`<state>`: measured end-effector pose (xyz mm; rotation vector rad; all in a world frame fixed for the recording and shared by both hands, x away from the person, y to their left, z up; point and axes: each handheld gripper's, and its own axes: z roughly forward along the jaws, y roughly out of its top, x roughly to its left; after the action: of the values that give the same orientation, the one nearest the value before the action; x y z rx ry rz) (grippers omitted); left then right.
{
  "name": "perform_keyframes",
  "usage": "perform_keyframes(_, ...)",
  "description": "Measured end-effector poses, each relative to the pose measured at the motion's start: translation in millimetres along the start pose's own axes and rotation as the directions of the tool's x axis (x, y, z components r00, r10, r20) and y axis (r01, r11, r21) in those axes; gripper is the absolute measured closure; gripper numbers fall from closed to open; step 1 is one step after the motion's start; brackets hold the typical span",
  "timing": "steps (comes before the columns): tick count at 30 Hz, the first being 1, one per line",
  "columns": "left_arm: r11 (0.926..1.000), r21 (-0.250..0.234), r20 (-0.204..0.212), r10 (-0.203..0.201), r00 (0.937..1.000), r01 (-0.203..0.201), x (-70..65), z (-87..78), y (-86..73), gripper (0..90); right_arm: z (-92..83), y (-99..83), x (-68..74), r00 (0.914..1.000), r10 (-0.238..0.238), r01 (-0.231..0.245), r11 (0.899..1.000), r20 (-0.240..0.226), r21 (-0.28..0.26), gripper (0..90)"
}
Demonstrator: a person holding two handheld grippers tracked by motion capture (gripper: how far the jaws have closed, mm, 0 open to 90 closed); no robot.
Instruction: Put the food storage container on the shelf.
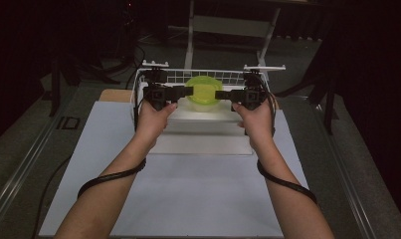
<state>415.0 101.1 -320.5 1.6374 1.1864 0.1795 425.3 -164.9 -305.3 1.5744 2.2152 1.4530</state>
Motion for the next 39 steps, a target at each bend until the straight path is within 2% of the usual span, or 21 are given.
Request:
perform_keyframes(5,0.9994,-0.016,0.007,-0.030,0.9995,0.030,5.8,-1.4,0.9,54.9,-1.6,1.0,-1.1,1.0000,0.002,-0.002,1.000,0.007,-0.024,57.0)
perform_keyframes(8,0.9990,-0.030,0.019,-0.033,0.9993,0.033,7.1,-3.8,0.4,54.9,-3.1,2.0,-1.8,1.0000,-0.002,0.002,1.000,0.004,-0.028,53.3)
perform_keyframes(9,0.9982,-0.042,0.033,-0.042,0.9986,0.043,6.8,-7.0,-1.4,54.9,-4.1,2.2,-1.9,0.9999,-0.007,0.007,0.999,0.009,-0.032,52.9)
perform_keyframes(11,0.9985,-0.048,0.042,-0.025,0.9988,0.027,5.1,-10.5,-4.0,54.7,-8.8,1.8,-1.2,0.9985,-0.041,0.043,0.998,0.035,-0.053,51.7)
perform_keyframes(14,0.9978,-0.060,0.076,-0.025,0.9968,0.030,2.9,-17.0,-9.5,49.8,-14.3,-1.8,0.3,0.9988,-0.048,0.049,0.997,0.010,-0.065,51.9)
perform_keyframes(16,0.9968,-0.078,0.092,-0.010,0.9957,0.017,0.9,-22.5,-14.0,41.7,-19.7,-5.6,2.7,0.9980,-0.063,0.062,0.995,-0.008,-0.082,52.6)
perform_keyframes(17,0.9963,-0.085,0.102,-0.006,0.9948,0.014,-0.1,-25.3,-16.3,39.3,-22.2,-7.8,4.0,0.9973,-0.073,0.071,0.993,-0.015,-0.090,53.6)
perform_keyframes(18,0.9953,-0.096,0.129,0.014,0.9915,-0.002,-0.4,-28.7,-19.8,34.3,-24.6,-10.1,5.4,0.9963,-0.083,0.081,0.993,-0.022,-0.089,58.5)
perform_keyframes(19,0.9928,-0.117,0.152,0.042,0.9874,-0.024,-1.2,-32.2,-23.2,28.2,-26.6,-12.7,7.0,0.9951,-0.096,0.094,0.992,-0.021,-0.086,60.1)
perform_keyframes(20,0.9908,-0.130,0.153,0.060,0.9864,-0.040,-2.7,-35.9,-26.1,24.2,-27.7,-15.3,8.6,0.9940,-0.108,0.107,0.991,-0.017,-0.083,62.0)
perform_keyframes(21,0.9882,-0.143,0.141,0.075,0.9872,-0.055,-4.9,-39.5,-29.2,24.1,-28.3,-18.1,9.9,0.9929,-0.117,0.115,0.991,-0.021,-0.073,68.7)
perform_keyframes(23,0.9800,-0.177,0.137,0.116,0.9837,-0.091,-8.4,-46.3,-37.2,22.1,-27.7,-23.7,11.9,0.9912,-0.132,0.131,0.990,-0.015,-0.050,78.5)
perform_keyframes(25,0.9692,-0.215,0.131,0.150,0.9799,-0.120,-11.5,-52.2,-47.9,13.6,-25.2,-29.2,12.4,0.9909,-0.134,0.134,0.991,-0.013,-0.026,89.1)
perform_keyframes(27,0.9593,-0.240,0.106,0.179,0.9782,-0.149,-13.9,-56.8,-60.2,9.9,-20.1,-34.7,11.2,0.9918,-0.127,0.127,0.992,-0.016,-0.007,89.9)
perform_keyframes(28,0.9546,-0.244,0.101,0.200,0.9745,-0.171,-15.1,-58.8,-66.2,1.9,-16.8,-37.3,10.5,0.9921,-0.125,0.125,0.992,-0.016,0.003,89.9)
perform_keyframes(30,0.9417,-0.267,0.075,0.232,0.9699,-0.204,-16.8,-62.3,-78.9,0.2,-10.3,-42.0,9.1,0.9932,-0.115,0.115,0.993,-0.022,0.013,90.0)
perform_keyframes(32,0.9339,-0.286,0.059,0.241,0.9687,-0.215,-17.6,-64.9,-91.3,0.2,-4.6,-45.0,8.2,0.9934,-0.112,0.113,0.993,-0.023,0.018,90.0)
perform_keyframes(35,0.9294,-0.313,0.098,0.236,0.9668,-0.195,-16.9,-68.0,-109.9,0.2,1.9,-46.6,6.7,0.9948,-0.095,0.096,0.995,-0.035,0.020,89.9)
perform_keyframes(36,0.9326,-0.306,0.115,0.235,0.9650,-0.191,-16.6,-68.4,-115.5,0.2,3.4,-46.4,6.9,0.9948,-0.095,0.096,0.995,-0.036,0.020,89.9)
perform_keyframes(37,0.9347,-0.298,0.112,0.235,0.9655,-0.193,-17.1,-68.7,-121.2,0.2,4.6,-45.9,6.8,0.9947,-0.095,0.096,0.995,-0.038,0.022,89.9)
perform_keyframes(39,0.9341,-0.287,0.111,0.253,0.9611,-0.213,-18.2,-68.5,-130.7,0.2,5.8,-44.5,6.6,0.9952,-0.095,0.095,0.995,-0.024,0.015,89.9)
